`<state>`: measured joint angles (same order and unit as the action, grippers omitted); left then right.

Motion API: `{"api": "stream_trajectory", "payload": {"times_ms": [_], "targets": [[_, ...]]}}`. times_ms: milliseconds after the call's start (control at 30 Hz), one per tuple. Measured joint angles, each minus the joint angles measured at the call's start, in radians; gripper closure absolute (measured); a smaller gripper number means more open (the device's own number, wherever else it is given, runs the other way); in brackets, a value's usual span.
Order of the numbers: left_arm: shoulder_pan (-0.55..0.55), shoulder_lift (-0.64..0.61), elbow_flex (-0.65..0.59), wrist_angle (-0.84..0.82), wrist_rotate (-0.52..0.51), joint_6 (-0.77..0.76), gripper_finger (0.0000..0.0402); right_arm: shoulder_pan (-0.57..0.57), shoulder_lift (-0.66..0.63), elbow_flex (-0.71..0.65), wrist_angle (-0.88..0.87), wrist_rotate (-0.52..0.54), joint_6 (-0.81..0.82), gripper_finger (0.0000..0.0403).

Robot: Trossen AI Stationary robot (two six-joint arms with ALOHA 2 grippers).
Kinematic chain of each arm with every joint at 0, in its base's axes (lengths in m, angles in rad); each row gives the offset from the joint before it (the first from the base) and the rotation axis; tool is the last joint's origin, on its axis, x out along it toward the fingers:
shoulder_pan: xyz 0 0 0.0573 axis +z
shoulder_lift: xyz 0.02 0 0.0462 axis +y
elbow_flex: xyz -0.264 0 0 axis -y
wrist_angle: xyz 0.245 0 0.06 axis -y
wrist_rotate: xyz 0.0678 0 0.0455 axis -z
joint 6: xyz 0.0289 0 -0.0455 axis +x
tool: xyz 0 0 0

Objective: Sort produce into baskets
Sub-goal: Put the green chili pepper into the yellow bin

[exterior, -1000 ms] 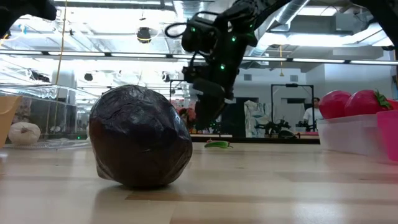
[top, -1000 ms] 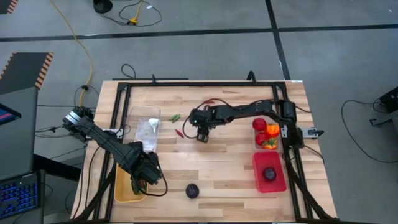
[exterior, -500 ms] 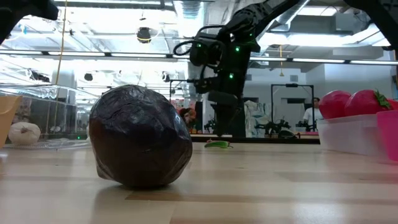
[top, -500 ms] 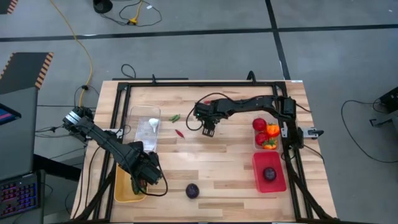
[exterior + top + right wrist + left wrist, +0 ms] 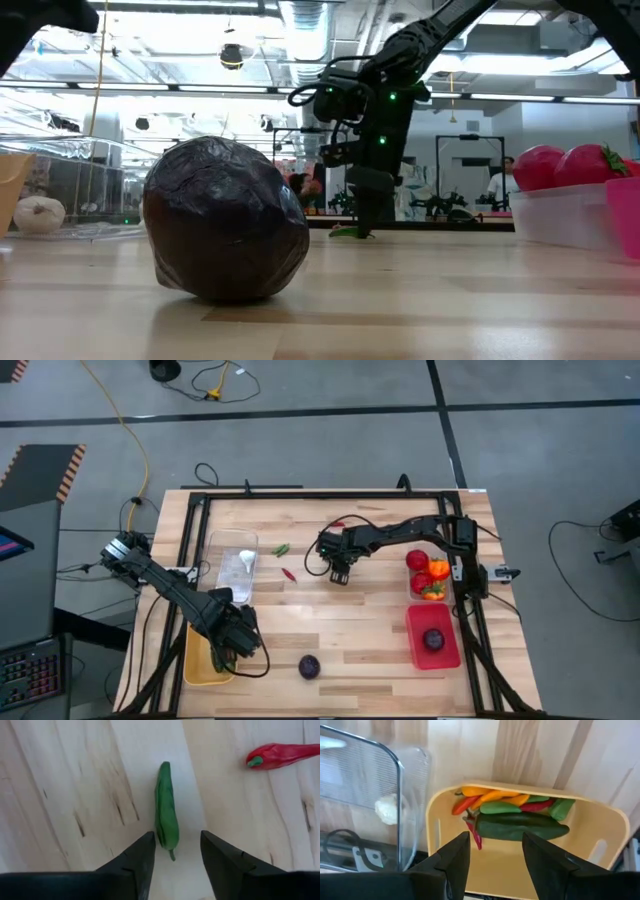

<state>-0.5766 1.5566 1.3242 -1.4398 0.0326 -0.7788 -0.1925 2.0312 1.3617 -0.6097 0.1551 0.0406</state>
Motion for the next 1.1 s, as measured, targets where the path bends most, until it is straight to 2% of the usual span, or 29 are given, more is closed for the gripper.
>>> {"api": "stream_trajectory", "payload": {"times_ms": [300, 433, 600, 900, 1100], "targets": [[0.0, 0.0, 0.0, 0.002, -0.077, 0.0, 0.0232, 0.005, 0.001, -0.001, 0.02, -0.005, 0.003, 0.0308], [0.0, 0.0, 0.0, 0.006, -0.128, 0.013, 0.0232, 0.018, 0.002, -0.001, 0.023, 0.001, 0.003, 0.0335], [0.0, 0.0, 0.0, 0.076, -0.249, 0.082, 0.0232, 0.05, 0.002, -0.001, 0.024, 0.016, 0.003, 0.0341], [0.0, 0.0, 0.0, 0.294, -0.487, 0.254, 0.0232, 0.149, 0.005, 0.053, 0.024, -0.007, 0.004, 0.0341], [0.0, 0.0, 0.0, 0.385, -0.564, 0.286, 0.0233, 0.233, 0.005, 0.119, 0.05, -0.003, 0.004, 0.0341]]}}
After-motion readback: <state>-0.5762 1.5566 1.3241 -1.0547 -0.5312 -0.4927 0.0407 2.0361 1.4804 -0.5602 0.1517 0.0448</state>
